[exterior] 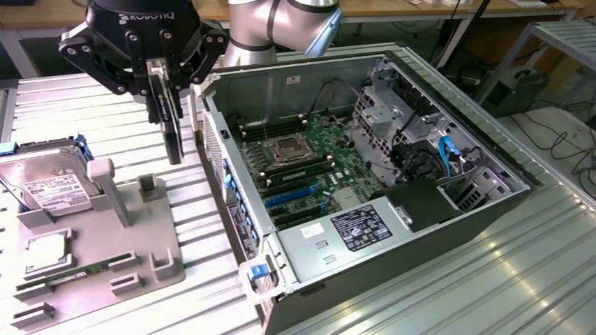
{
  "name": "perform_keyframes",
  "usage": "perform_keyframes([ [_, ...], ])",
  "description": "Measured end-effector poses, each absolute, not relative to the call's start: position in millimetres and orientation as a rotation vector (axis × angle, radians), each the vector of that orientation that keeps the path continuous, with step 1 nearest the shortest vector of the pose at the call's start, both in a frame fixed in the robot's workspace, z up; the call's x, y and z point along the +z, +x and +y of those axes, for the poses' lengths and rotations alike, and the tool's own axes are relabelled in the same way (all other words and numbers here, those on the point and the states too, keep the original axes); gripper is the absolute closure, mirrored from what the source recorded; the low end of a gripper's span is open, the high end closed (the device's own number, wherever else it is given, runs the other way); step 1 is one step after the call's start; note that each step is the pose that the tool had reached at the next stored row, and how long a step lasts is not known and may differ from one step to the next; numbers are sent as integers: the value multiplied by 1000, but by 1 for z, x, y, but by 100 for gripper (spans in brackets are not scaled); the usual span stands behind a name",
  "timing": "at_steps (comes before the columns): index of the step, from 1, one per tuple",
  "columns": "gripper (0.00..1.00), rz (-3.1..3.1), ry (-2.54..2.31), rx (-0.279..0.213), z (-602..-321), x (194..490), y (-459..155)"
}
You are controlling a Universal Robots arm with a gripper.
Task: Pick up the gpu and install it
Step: 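Pick up the gpu and move the gpu toward the slot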
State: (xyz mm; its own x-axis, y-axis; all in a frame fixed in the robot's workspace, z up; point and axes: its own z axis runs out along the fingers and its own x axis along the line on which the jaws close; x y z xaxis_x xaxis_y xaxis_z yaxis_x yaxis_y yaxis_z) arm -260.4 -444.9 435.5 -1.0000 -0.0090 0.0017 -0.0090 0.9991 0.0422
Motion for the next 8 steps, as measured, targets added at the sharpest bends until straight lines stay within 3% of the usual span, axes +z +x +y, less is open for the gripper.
perform_keyframes([
  [8, 72, -3139, 14, -66, -445, 435, -249],
])
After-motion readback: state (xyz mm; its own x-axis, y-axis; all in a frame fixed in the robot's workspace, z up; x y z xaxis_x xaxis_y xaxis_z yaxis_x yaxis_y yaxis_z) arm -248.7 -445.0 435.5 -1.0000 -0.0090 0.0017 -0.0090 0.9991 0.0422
